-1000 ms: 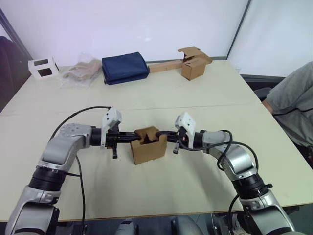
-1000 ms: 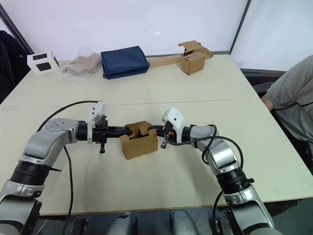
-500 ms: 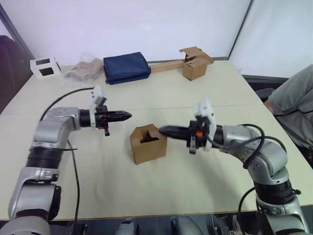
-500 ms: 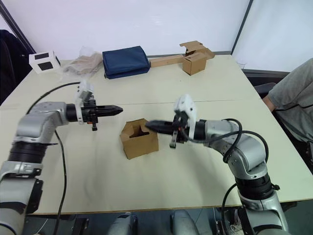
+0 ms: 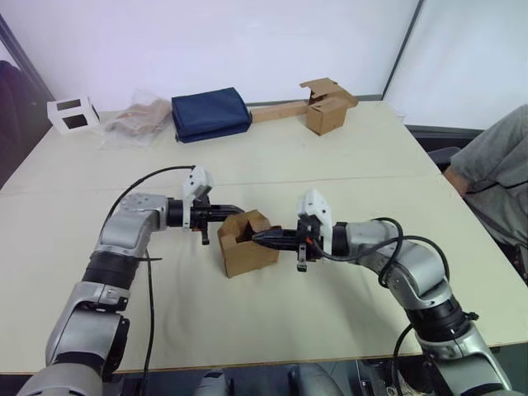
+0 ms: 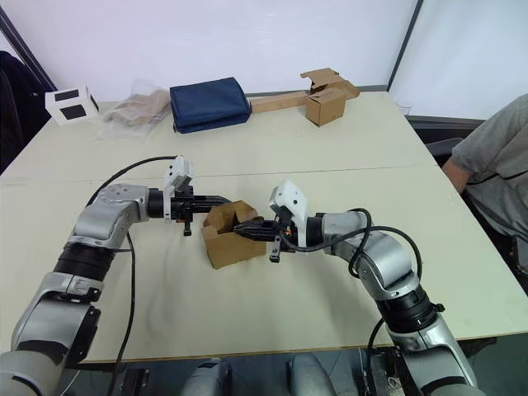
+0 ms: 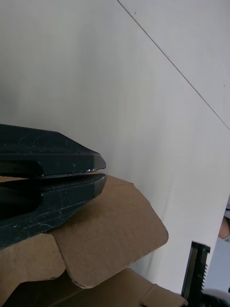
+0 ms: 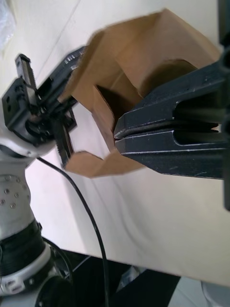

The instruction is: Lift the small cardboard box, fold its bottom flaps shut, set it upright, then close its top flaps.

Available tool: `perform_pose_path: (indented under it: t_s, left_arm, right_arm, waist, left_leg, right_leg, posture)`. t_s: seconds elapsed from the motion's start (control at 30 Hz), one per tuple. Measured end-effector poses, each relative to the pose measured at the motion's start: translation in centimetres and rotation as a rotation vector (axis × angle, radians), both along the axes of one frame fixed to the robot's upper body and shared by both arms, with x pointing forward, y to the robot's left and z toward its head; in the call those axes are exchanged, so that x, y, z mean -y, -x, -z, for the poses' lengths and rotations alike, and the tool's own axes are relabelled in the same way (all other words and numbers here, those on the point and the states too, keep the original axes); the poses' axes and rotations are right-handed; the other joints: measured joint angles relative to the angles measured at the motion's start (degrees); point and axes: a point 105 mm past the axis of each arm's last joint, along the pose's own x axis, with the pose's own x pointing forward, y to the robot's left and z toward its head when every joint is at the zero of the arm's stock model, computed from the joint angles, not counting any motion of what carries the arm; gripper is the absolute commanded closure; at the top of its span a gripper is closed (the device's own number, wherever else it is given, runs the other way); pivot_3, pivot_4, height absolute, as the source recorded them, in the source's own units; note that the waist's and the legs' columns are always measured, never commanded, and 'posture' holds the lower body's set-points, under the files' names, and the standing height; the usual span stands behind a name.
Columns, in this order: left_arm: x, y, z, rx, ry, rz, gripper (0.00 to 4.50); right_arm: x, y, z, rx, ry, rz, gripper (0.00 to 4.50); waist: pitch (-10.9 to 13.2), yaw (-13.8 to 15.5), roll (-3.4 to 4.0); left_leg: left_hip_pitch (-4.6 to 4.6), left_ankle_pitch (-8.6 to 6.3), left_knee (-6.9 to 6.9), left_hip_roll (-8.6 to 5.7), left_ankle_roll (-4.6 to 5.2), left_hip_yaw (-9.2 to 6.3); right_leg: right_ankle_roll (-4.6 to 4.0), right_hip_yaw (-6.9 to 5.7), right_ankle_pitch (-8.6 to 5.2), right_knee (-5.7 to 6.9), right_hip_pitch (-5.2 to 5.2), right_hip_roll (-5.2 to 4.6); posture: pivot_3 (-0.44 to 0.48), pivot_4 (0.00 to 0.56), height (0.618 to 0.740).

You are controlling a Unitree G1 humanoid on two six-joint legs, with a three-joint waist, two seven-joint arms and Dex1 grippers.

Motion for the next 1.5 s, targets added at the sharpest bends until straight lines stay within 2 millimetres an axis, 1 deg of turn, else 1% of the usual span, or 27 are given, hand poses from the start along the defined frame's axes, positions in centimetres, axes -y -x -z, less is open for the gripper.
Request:
perform_pose_path:
  t_s: [0.13,0.23,0.33,0.53,0.77,0.93,1.07,1.13,1.2,1.27,1.3,1.37,1.43,1.5]
  left_arm:
    - [0.3,0.4,0.0,0.007,-0.002,0.012,4.41]
    - [0.4,0.5,0.1,0.011,-0.003,0.016,4.41]
    - [0.3,0.7,0.5,0.001,-0.004,0.014,4.41]
    - [0.3,0.9,0.6,-0.002,-0.008,0.009,4.41]
    - [0.2,1.0,0.7,-0.004,-0.010,-0.004,4.41]
    - [-0.4,1.0,0.4,0.006,-0.018,-0.029,4.41]
    - [-1.0,1.3,-0.4,0.020,-0.001,-0.044,4.41]
    - [-1.7,2.3,-1.3,0.011,0.011,-0.038,4.41]
    - [-2.4,4.1,-2.6,0.004,0.015,-0.007,4.41]
    - [-2.6,5.9,-2.8,-0.021,-0.003,0.042,4.41]
    - [-2.3,6.6,-2.5,-0.036,-0.005,0.064,4.41]
    - [-1.7,7.6,-0.8,-0.094,-0.018,0.082,4.41]
    - [-1.3,7.9,0.2,-0.135,-0.022,0.086,4.41]
    - [-1.3,7.7,0.3,-0.133,-0.023,0.074,4.41]
  right_arm:
    - [-0.7,-0.3,1.9,-0.018,0.048,-0.007,4.50]
    - [-0.7,-0.3,2.7,-0.013,0.069,-0.006,4.50]
    - [-0.9,-0.3,2.8,-0.002,0.064,-0.006,4.50]
    - [-1.0,-0.4,3.2,0.013,0.080,0.007,4.50]
    - [-1.2,-0.6,3.2,0.040,0.089,0.023,4.50]
    - [-1.2,-0.6,3.1,0.032,0.087,0.028,4.50]
    - [-1.2,-0.7,3.1,0.032,0.087,0.028,4.50]
    - [-1.4,-0.6,3.0,0.028,0.082,0.023,4.50]
    - [-1.0,-0.8,2.9,0.021,0.078,0.034,4.50]
    - [-0.7,-1.0,2.8,0.018,0.080,0.045,4.50]
    - [-0.6,-1.0,2.8,0.016,0.080,0.048,4.50]
    - [-0.6,-1.0,2.7,0.013,0.080,0.044,4.50]
    - [-0.6,-1.0,2.8,0.011,0.080,0.044,4.50]
    - [-0.6,-1.0,2.8,0.011,0.080,0.043,4.50]
  waist:
    - [0.0,0.0,0.00]
    - [0.0,0.0,0.00]
    - [0.0,0.0,0.00]
    - [0.0,0.0,0.00]
    - [0.0,0.0,0.00]
    - [0.0,0.0,0.00]
    - [0.0,0.0,0.00]
    - [0.0,-0.1,0.00]
    - [0.0,-0.2,-0.01]
    - [0.0,-0.1,0.01]
    - [0.0,0.1,0.01]
    - [0.0,0.4,0.00]
    - [0.0,0.7,-0.01]
    - [0.0,0.7,-0.01]
  left_leg:
    - [0.00,0.00,0.00,0.00,0.00,0.00]
    - [0.00,0.00,0.00,0.00,0.00,0.00]
    - [0.00,0.00,0.00,0.00,0.00,-0.01]
    - [0.01,0.00,0.01,0.00,0.00,-0.01]
    - [0.01,0.00,0.01,0.00,0.00,-0.01]
    - [0.01,0.00,0.01,0.00,0.00,-0.01]
    - [0.01,0.00,0.01,0.00,0.00,-0.01]
    - [0.01,0.00,-0.01,0.00,0.00,-0.01]
    - [0.01,0.00,-0.07,0.03,0.00,0.00]
    - [0.03,0.00,-0.08,0.03,0.00,0.01]
    - [0.04,0.01,-0.06,0.02,-0.01,0.00]
    - [0.05,0.01,0.01,0.01,-0.01,0.00]
    - [0.05,0.01,0.02,0.01,-0.01,0.00]
    - [0.05,0.00,0.01,0.02,-0.01,0.00]
  right_leg:
    - [0.00,0.00,0.00,0.00,0.00,-0.01]
    - [0.00,0.00,0.00,0.00,0.00,-0.01]
    - [0.00,0.00,0.00,0.01,0.00,0.00]
    - [0.00,0.00,0.00,0.01,0.01,0.00]
    - [0.00,0.00,0.00,0.01,0.01,0.00]
    - [0.00,0.00,0.00,0.02,0.01,0.00]
    - [0.00,0.00,0.00,0.03,0.01,0.00]
    - [0.00,0.00,0.00,0.03,-0.02,0.00]
    - [-0.01,0.04,-0.01,0.03,-0.05,0.02]
    - [-0.01,0.04,-0.01,0.02,-0.02,-0.01]
    - [-0.01,0.01,-0.01,0.02,0.03,-0.03]
    - [0.00,0.00,0.00,0.02,0.09,-0.03]
    - [0.00,-0.01,0.00,0.03,0.09,-0.02]
    - [-0.01,-0.01,0.00,0.03,0.07,-0.01]
  posture:
    - [0.000,0.150,0.740]
    - [0.000,0.150,0.740]
    - [0.000,0.150,0.740]
    - [0.000,0.150,0.740]
    - [0.000,0.150,0.740]
    - [0.000,0.150,0.740]
    - [0.000,0.150,0.740]
    - [0.000,0.150,0.740]
    - [0.000,0.150,0.740]
    - [0.000,0.150,0.740]
    - [0.000,0.150,0.740]
    - [0.000,0.150,0.740]
    - [0.000,0.150,0.740]
    - [0.000,0.150,0.740]
